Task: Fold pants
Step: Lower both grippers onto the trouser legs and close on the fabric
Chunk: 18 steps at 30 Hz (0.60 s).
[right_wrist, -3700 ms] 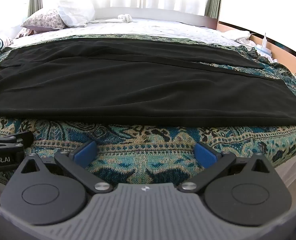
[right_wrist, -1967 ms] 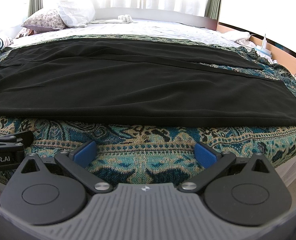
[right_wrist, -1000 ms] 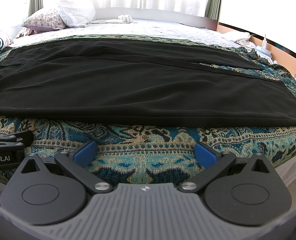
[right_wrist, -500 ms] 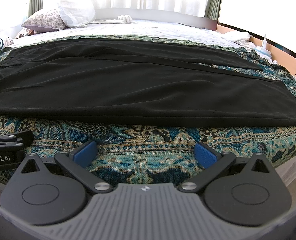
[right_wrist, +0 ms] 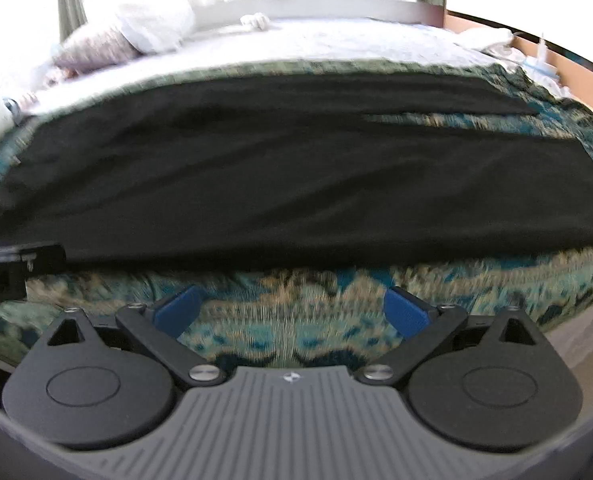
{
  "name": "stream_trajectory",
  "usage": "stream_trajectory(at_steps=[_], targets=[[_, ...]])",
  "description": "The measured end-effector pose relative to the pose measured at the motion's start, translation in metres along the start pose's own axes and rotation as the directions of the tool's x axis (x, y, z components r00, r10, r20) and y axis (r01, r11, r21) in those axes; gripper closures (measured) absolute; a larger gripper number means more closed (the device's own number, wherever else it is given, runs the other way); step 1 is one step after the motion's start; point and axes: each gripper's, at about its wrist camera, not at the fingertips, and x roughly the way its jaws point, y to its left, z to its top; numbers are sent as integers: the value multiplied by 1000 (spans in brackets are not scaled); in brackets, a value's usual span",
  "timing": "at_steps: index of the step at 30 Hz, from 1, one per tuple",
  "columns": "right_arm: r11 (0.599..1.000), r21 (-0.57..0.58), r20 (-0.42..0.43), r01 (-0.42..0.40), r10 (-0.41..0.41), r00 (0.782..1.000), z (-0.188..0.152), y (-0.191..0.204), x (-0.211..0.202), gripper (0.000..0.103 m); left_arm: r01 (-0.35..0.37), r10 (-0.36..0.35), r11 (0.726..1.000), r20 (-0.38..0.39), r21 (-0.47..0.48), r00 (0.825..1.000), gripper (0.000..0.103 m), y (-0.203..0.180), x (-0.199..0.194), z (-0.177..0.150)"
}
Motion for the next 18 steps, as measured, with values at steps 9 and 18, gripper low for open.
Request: stream_trajectory(at_steps=[9,18], targets=[[993,94,175,77,-93,980,117,-78,-11,0,-34,42,989,50,-147,998,0,60,31,136],[900,382,133,210,-279,951,242,-165,91,0,-190,168,913,-93,-361,981,0,105,175,242]])
